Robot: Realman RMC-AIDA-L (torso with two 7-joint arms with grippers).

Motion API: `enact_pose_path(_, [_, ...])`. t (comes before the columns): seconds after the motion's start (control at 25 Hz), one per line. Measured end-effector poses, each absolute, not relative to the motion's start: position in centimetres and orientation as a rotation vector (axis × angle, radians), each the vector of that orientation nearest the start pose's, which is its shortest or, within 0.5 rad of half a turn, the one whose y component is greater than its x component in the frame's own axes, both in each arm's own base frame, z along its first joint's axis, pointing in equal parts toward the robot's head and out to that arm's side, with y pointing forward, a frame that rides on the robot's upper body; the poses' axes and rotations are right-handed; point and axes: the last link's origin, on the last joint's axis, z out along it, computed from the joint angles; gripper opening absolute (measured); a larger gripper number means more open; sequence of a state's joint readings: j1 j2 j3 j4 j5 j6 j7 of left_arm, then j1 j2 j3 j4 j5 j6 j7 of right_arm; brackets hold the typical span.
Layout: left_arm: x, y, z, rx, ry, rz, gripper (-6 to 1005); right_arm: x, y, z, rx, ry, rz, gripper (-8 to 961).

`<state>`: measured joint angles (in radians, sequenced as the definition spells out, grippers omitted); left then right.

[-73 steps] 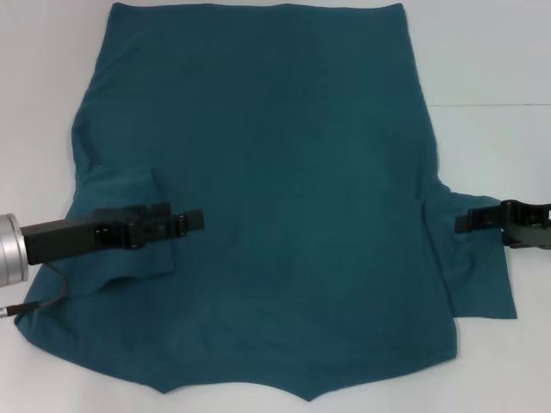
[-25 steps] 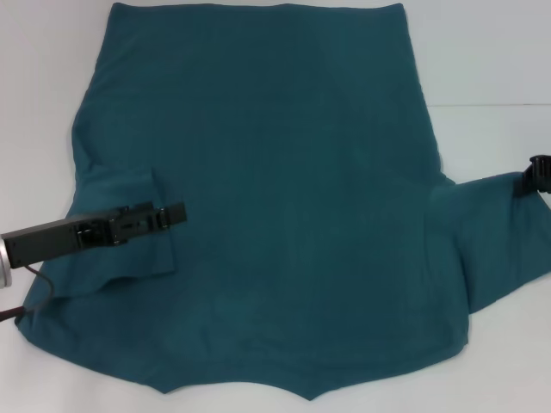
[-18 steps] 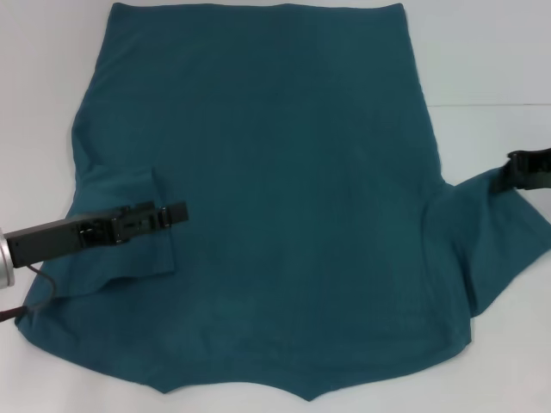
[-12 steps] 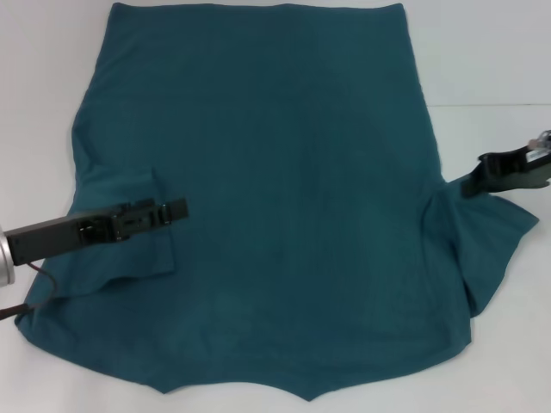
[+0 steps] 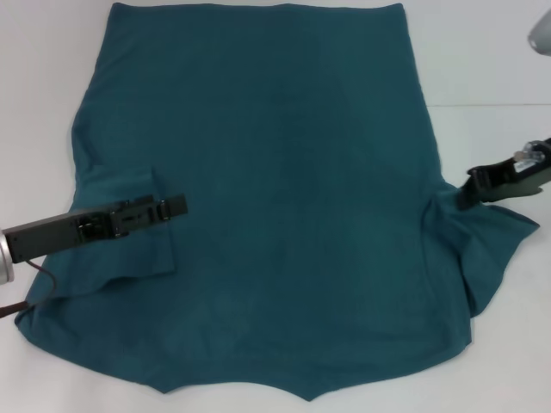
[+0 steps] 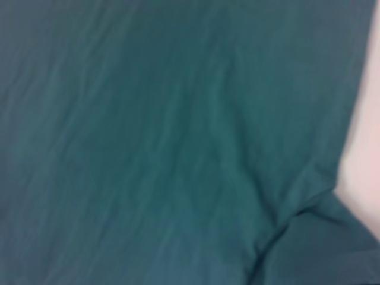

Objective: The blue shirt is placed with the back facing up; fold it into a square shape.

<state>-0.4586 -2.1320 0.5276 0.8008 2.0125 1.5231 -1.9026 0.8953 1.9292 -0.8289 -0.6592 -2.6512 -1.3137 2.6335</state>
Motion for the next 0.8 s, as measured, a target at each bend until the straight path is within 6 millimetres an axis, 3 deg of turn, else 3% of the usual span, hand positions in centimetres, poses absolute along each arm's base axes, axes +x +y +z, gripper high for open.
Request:
enact_pose_path(0.56, [-28.3,32.9,2.8,-2.320,-1.325,-0.880,907,24.5,44.5,7.7,-2.057,1.528,-0.104,68])
enact_pose_path(0.8, [-28.4,32.9,2.7,-2.313,-1.337,-0.882,908,24.1,45.1,7.9,-2.037,1.502,-0.079,73])
